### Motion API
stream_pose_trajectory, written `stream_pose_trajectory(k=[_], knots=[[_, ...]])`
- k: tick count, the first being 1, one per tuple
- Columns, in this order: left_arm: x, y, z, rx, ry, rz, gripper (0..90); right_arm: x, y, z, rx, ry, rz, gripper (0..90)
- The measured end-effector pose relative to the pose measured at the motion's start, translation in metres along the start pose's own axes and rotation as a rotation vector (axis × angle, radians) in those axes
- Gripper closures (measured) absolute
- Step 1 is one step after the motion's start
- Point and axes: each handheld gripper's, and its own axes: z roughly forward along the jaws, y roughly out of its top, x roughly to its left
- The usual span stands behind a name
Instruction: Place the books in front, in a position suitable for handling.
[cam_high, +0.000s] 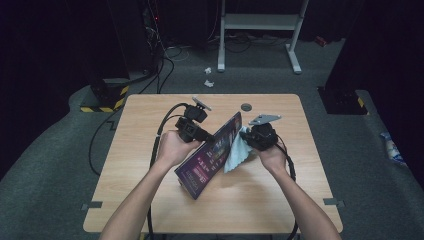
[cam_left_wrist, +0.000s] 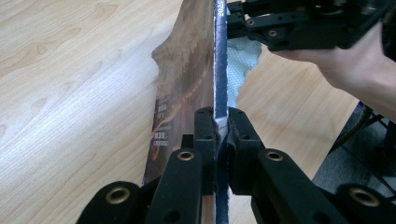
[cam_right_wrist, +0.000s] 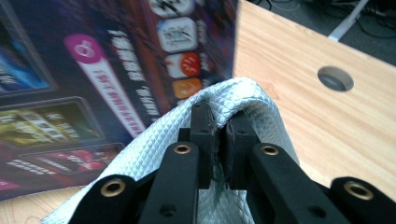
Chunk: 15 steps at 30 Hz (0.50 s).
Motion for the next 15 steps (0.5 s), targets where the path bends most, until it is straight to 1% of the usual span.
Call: stream_pose_trajectory(k=[2, 4, 6, 8, 9, 11, 12, 13, 15], knots=[[0.001, -0.001, 0.002, 0.01, 0.004, 0.002, 83.8, 0.0, 0.0, -0.002, -0.009, 0.0, 0.004, 84.1], [0.001, -0.001, 0.005, 0.022, 0.016, 0.006, 83.8, 0.003, 0.007, -0.009, -0.041, 0.004, -0.003, 84.1], [0.0, -0.002, 0.006, 0.029, 0.03, 0.013, 83.8, 0.006, 0.017, -0.019, -0.088, 0.007, -0.021, 84.1], [-0.001, -0.002, 0.007, 0.025, 0.034, 0.01, 83.8, 0.008, 0.026, -0.027, -0.119, 0.009, -0.034, 84.1], [-0.001, -0.002, 0.006, 0.021, 0.034, 0.01, 83.8, 0.009, 0.03, -0.029, -0.124, 0.012, -0.038, 84.1], [-0.002, -0.002, 0.005, 0.013, 0.028, 0.012, 83.8, 0.009, 0.03, -0.028, -0.122, 0.012, -0.041, 84.1], [-0.001, -0.002, 0.004, 0.009, 0.025, 0.016, 83.7, 0.009, 0.027, -0.025, -0.108, 0.015, -0.037, 84.1], [-0.001, -0.003, 0.002, 0.003, 0.008, 0.01, 83.7, 0.009, 0.024, -0.022, -0.098, 0.017, -0.039, 84.1], [-0.001, -0.003, 0.0, -0.01, -0.002, 0.005, 83.7, 0.008, 0.013, -0.013, -0.061, 0.018, -0.03, 84.1]])
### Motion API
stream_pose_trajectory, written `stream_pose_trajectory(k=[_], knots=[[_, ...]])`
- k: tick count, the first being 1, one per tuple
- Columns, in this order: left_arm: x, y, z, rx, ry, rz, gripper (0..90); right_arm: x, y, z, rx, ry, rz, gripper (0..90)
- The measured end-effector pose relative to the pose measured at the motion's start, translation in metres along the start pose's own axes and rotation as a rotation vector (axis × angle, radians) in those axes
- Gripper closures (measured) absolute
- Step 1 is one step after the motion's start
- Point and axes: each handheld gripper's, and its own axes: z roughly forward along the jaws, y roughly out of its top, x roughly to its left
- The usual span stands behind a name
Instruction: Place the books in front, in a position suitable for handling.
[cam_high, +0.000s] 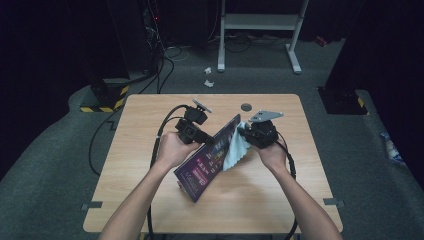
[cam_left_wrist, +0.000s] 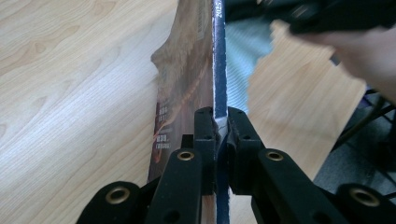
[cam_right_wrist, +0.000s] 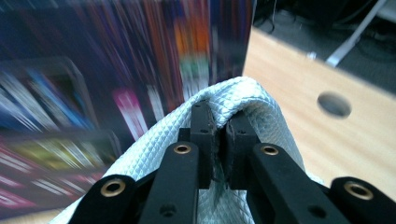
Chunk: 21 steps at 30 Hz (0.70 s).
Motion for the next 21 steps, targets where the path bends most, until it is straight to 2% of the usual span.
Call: stream_pose_trajectory(k=[4, 8, 12, 13, 16, 21], knots=[[0.001, -0.001, -0.005, -0.02, -0.014, -0.008, 83.7, -0.002, -0.014, 0.011, 0.037, 0.008, 0.031, 84.1], [0.001, 0.0, -0.003, -0.021, -0.016, -0.01, 83.8, 0.002, -0.015, 0.012, 0.042, 0.004, 0.005, 84.1], [0.0, 0.003, -0.003, -0.033, -0.021, -0.024, 83.8, 0.001, -0.02, 0.017, 0.053, 0.003, 0.02, 84.1], [0.001, 0.004, -0.003, -0.033, -0.021, -0.018, 83.8, 0.003, -0.022, 0.018, 0.052, 0.008, 0.019, 84.1], [0.003, 0.007, -0.002, -0.041, -0.018, -0.04, 83.8, 0.014, -0.027, 0.022, 0.05, 0.038, 0.018, 84.1], [0.007, 0.011, 0.0, -0.075, -0.017, -0.07, 83.8, 0.041, -0.031, 0.027, 0.034, 0.112, -0.033, 84.1]])
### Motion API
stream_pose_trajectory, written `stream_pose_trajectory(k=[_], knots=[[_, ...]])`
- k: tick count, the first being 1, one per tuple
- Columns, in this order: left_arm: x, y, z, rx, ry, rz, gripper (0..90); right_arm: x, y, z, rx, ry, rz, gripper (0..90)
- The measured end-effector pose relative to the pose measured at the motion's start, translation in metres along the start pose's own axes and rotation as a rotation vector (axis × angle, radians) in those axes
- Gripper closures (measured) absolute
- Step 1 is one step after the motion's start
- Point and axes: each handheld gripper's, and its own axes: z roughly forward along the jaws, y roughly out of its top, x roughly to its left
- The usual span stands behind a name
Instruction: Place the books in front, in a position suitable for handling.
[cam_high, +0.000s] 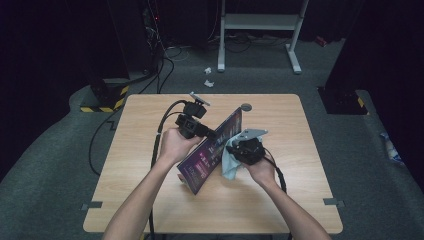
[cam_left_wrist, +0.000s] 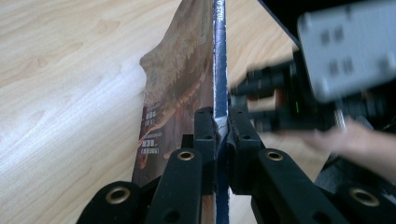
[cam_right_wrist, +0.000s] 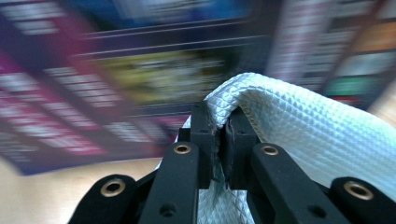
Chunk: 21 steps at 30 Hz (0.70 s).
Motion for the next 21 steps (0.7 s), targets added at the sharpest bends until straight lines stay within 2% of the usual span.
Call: stream_pose_trajectory(k=[6, 9, 11, 12, 13, 15, 17, 18, 20, 21], knots=[[0.007, 0.005, 0.002, -0.022, 0.01, -0.022, 83.8, 0.038, 0.001, 0.005, -0.022, 0.093, -0.078, 84.1], [0.011, 0.007, 0.005, -0.034, 0.01, -0.04, 83.8, 0.052, 0.003, 0.005, -0.024, 0.126, -0.111, 84.1], [0.012, 0.009, 0.006, -0.034, 0.009, -0.051, 83.8, 0.06, 0.005, 0.006, -0.024, 0.125, -0.167, 84.1], [0.012, 0.009, 0.006, -0.033, 0.008, -0.052, 83.8, 0.061, 0.005, 0.006, -0.019, 0.119, -0.175, 84.1], [0.012, 0.009, 0.006, -0.034, 0.007, -0.054, 83.8, 0.059, 0.005, 0.007, -0.013, 0.109, -0.185, 84.1], [0.011, 0.008, 0.004, -0.038, 0.003, -0.049, 83.8, 0.05, 0.003, 0.01, 0.005, 0.086, -0.151, 84.1], [0.008, 0.007, 0.0, -0.06, -0.002, -0.045, 83.8, 0.033, -0.001, 0.013, 0.002, 0.05, -0.089, 84.1], [0.007, 0.008, 0.0, -0.066, -0.008, -0.043, 83.7, 0.021, -0.003, 0.015, 0.001, 0.03, -0.034, 84.1], [0.005, 0.01, -0.001, -0.067, -0.015, -0.042, 83.8, 0.01, -0.005, 0.016, 0.007, 0.004, 0.003, 84.1], [0.005, 0.011, -0.001, -0.069, -0.008, -0.042, 83.8, 0.009, -0.005, 0.015, 0.009, 0.003, 0.003, 84.1]])
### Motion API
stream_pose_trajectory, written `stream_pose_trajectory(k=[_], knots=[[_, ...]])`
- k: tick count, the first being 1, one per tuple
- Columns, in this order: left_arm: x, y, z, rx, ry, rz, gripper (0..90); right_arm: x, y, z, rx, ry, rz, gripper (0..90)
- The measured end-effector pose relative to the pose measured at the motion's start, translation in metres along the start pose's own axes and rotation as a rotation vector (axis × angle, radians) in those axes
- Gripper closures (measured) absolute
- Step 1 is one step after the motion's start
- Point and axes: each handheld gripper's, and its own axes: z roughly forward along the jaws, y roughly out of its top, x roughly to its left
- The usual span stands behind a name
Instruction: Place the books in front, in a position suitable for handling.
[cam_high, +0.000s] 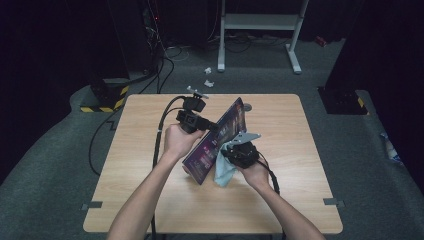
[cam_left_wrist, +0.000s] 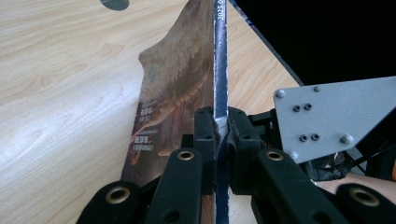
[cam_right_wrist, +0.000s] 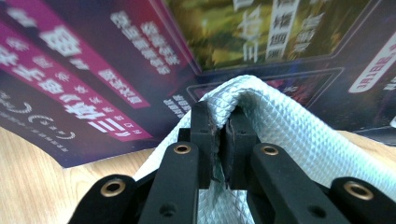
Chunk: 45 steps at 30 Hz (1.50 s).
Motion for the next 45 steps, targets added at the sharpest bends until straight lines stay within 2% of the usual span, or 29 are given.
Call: stream_pose_trajectory(k=[2, 8, 11, 16, 21, 24, 27, 30, 35, 39, 45], knots=[[0.001, 0.003, 0.001, 0.004, -0.004, -0.007, 83.8, 0.004, -0.002, -0.001, 0.013, 0.006, -0.024, 84.1], [0.003, 0.011, 0.01, -0.007, 0.0, -0.033, 83.8, 0.026, -0.004, -0.001, 0.023, 0.069, -0.097, 84.1], [0.006, 0.015, 0.013, -0.007, 0.013, -0.037, 83.8, 0.035, 0.001, -0.007, -0.02, 0.086, -0.123, 84.1], [0.013, 0.02, 0.02, -0.02, 0.016, -0.075, 83.8, 0.037, 0.019, -0.02, -0.082, 0.098, -0.124, 84.1], [0.012, 0.024, 0.028, -0.003, 0.041, -0.072, 83.8, 0.046, 0.037, -0.033, -0.136, 0.111, -0.16, 84.1], [0.01, 0.025, 0.029, -0.003, 0.041, -0.063, 83.8, 0.052, 0.039, -0.034, -0.13, 0.115, -0.18, 84.1], [0.01, 0.025, 0.027, -0.011, 0.035, -0.064, 83.7, 0.056, 0.034, -0.025, -0.099, 0.127, -0.183, 84.1], [0.008, 0.024, 0.023, -0.016, 0.027, -0.06, 83.7, 0.056, 0.027, -0.015, -0.064, 0.117, -0.197, 84.1], [0.006, 0.023, 0.011, -0.029, 0.013, -0.053, 83.7, 0.048, 0.017, -0.002, -0.021, 0.099, -0.158, 84.1], [0.005, 0.02, 0.004, -0.036, -0.003, -0.052, 83.8, 0.042, 0.014, 0.0, -0.01, 0.083, -0.146, 84.1], [0.001, 0.011, -0.003, -0.015, -0.027, -0.026, 83.8, 0.023, 0.009, 0.002, 0.012, 0.017, -0.111, 84.1]])
